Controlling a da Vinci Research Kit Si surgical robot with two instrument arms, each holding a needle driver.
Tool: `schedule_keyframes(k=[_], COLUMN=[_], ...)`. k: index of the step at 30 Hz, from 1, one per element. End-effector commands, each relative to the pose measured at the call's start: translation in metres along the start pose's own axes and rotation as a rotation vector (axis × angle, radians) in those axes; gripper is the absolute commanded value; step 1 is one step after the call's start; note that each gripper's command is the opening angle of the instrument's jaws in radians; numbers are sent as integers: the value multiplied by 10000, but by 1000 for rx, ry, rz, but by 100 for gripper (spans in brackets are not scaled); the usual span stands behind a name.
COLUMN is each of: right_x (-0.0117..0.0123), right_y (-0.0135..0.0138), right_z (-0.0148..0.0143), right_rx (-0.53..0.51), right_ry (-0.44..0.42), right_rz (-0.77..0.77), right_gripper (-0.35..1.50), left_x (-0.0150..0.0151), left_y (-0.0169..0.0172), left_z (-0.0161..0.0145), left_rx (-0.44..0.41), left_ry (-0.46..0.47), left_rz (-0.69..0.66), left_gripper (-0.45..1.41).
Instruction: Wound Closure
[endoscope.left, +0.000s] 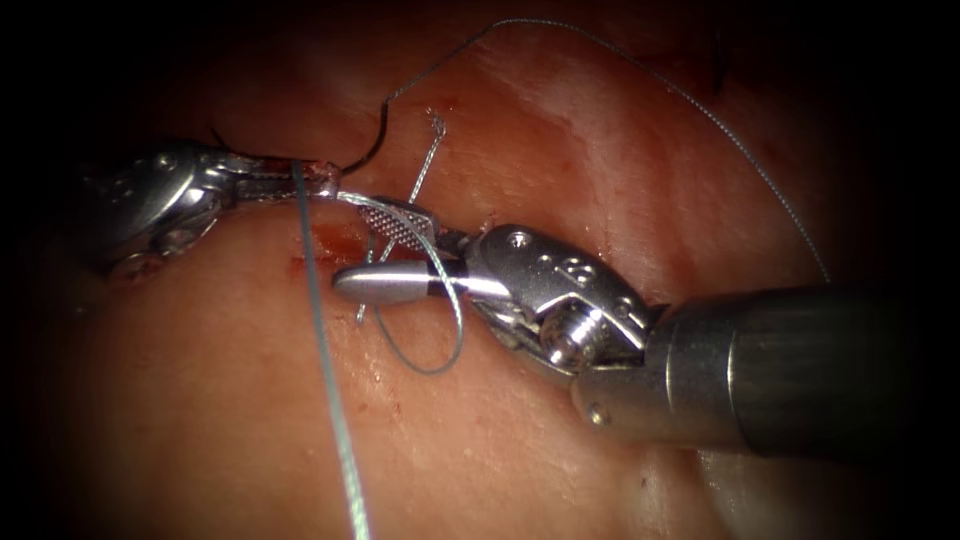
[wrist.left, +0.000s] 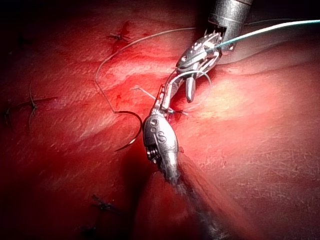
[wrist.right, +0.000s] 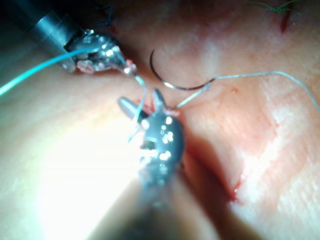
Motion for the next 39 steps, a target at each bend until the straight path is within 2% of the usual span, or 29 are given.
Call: schedule_keyframes(k=[1, 8, 20, 28, 39], right_x=[-9, -4, 29, 38, 42], right_y=[-6, -31, -33, -21, 13], right_z=[13, 25, 17, 7, -21], right_rx=[31, 97, 127, 94, -35], right_ry=[-12, -31, 45, 93, 159], right_rz=[2, 11, -35, -38, -38], right_gripper=[104, 103, 103, 103, 101], left_x=[-7, -17, -48, -58, -58], left_y=[-4, -14, -14, -7, 12], left_z=[6, 9, 1, 0, -9], left_rx=[4, 0, -4, -11, -20], left_ry=[-1, -1, -4, -4, -3], left_rz=[0, 9, 31, 23, 20], left_gripper=[-45, -45, -45, -45, -45])
